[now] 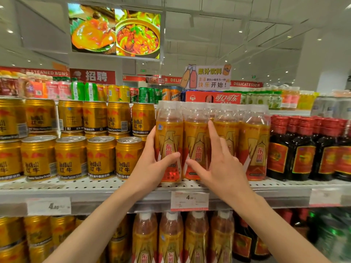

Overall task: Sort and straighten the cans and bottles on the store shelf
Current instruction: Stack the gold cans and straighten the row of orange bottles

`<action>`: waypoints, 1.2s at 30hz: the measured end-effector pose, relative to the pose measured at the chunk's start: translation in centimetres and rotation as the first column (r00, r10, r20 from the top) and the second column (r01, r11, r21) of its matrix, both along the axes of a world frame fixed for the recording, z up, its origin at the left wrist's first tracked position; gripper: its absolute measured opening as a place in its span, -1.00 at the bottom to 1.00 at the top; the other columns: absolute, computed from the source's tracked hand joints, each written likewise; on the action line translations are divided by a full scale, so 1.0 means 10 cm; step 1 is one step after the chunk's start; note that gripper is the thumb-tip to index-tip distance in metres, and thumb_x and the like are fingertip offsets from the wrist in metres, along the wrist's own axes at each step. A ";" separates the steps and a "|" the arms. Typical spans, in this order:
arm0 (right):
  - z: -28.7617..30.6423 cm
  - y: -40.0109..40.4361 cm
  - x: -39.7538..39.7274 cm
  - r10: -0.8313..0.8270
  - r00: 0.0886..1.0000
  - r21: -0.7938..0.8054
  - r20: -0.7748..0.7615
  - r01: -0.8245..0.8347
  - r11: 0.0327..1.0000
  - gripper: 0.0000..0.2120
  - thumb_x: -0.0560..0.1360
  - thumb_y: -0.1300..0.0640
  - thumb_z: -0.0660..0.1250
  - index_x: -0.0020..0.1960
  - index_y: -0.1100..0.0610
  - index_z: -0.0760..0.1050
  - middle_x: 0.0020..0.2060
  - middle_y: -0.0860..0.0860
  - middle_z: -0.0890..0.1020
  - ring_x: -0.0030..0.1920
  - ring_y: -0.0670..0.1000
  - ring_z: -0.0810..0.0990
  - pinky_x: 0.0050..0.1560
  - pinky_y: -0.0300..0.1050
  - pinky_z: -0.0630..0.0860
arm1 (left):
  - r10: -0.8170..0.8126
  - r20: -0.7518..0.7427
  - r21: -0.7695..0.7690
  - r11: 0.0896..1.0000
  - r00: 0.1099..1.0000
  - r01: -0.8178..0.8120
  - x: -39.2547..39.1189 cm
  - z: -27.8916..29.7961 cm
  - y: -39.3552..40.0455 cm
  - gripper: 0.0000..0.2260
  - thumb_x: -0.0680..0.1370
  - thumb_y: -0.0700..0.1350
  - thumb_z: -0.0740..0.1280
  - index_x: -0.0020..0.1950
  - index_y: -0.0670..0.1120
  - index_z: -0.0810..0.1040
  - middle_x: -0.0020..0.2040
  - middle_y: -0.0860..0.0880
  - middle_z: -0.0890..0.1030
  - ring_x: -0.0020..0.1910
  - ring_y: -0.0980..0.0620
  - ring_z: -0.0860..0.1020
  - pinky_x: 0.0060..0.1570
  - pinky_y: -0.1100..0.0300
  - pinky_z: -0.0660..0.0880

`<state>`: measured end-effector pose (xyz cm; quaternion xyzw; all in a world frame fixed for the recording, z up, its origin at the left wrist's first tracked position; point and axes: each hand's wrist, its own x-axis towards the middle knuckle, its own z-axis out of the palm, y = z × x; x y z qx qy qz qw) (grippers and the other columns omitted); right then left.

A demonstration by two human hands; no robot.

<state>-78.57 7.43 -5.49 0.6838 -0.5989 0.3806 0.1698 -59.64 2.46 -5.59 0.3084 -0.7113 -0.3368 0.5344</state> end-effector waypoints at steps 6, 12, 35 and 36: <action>-0.02 -0.02 -0.03 0.063 0.995 -0.035 0.079 -0.061 0.998 -0.04 0.48 -0.35 0.29 0.60 -0.23 -0.31 0.47 0.05 0.36 -0.28 0.01 0.66 -0.18 0.08 0.68 | 0.012 0.024 -0.006 1.000 1.000 -0.012 0.02 -0.01 -0.01 -0.18 0.56 -0.01 0.43 0.62 0.22 -0.06 0.46 0.31 0.34 0.23 0.57 0.39 0.00 0.62 0.41; -0.08 -0.08 -0.01 0.085 0.990 -0.071 0.109 -0.078 0.994 -0.07 0.49 -0.34 0.28 0.63 -0.18 -0.22 0.32 0.03 0.40 -0.36 -0.05 0.61 -0.26 -0.02 0.66 | 0.019 0.043 -0.045 0.999 0.999 -0.017 0.00 -0.01 0.01 -0.21 0.58 -0.06 0.40 0.61 0.20 -0.07 0.24 0.48 0.32 0.10 0.68 0.37 -0.10 0.67 0.36; 0.79 0.12 -0.84 -0.137 0.866 -0.203 -0.480 0.042 0.978 -0.16 0.39 -0.23 0.45 0.52 0.14 0.29 0.44 0.19 0.41 0.46 0.22 0.36 0.49 0.27 0.27 | 0.738 0.382 -0.859 0.505 0.556 -0.081 -0.27 0.76 0.15 -0.18 0.46 0.30 0.30 0.61 -0.02 0.12 0.62 -0.09 0.15 0.60 -0.11 0.10 0.58 -0.17 -0.04; 0.85 0.09 -0.86 -0.156 0.833 -0.165 -0.531 0.079 0.983 -0.06 0.38 -0.30 0.44 0.58 0.10 0.18 0.51 0.19 0.33 0.53 0.21 0.28 0.55 0.29 0.15 | 0.759 0.408 -0.860 0.506 0.507 -0.066 -0.30 0.81 0.12 -0.16 0.46 0.34 0.26 0.62 -0.01 0.09 0.62 -0.08 0.15 0.61 -0.10 0.09 0.58 -0.16 -0.09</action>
